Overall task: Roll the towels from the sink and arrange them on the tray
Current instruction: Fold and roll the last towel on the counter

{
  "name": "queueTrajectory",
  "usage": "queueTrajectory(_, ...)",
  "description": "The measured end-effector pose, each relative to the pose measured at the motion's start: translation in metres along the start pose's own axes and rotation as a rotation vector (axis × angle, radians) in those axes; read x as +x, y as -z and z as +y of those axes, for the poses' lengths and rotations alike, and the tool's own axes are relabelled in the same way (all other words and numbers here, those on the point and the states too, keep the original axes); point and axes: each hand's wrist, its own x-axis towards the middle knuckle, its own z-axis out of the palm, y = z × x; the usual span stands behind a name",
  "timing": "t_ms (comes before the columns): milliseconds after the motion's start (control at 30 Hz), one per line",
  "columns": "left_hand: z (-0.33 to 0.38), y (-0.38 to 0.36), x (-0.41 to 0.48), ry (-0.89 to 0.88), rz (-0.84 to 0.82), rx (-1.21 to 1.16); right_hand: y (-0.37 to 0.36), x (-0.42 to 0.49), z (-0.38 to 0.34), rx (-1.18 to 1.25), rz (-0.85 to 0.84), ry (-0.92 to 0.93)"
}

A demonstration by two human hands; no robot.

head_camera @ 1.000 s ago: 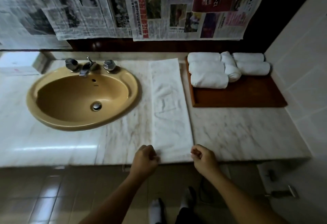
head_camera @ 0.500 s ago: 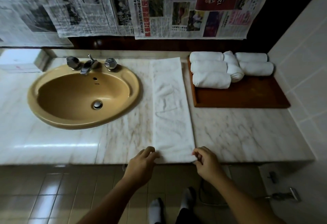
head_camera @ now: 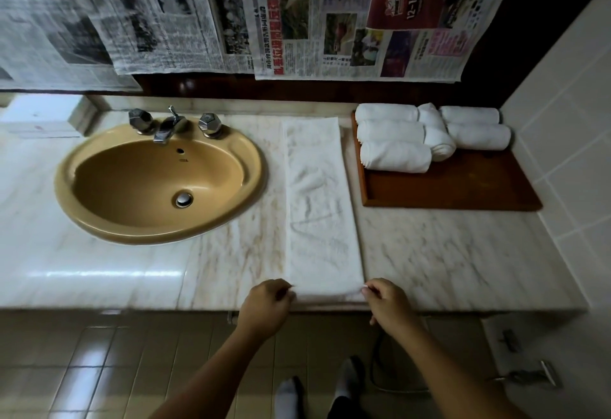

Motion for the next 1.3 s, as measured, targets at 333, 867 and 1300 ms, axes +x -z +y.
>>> queueTrajectory(333, 0.007, -0.005, 0.001, -0.06, 0.081, 0.049, -0.012, 0.002, 0.0, -0.015, 0.146, 0.165)
queueTrajectory(867, -0.016, -0.005, -0.005, -0.394, 0.069, 0.233, -0.006, 0.005, 0.016, -0.075, 0.001, 0.176)
queueTrajectory(1300, 0.002, -0.007, 0.01, 0.016, 0.093, -0.037, -0.006, 0.014, -0.003, -0.058, 0.04, 0.003)
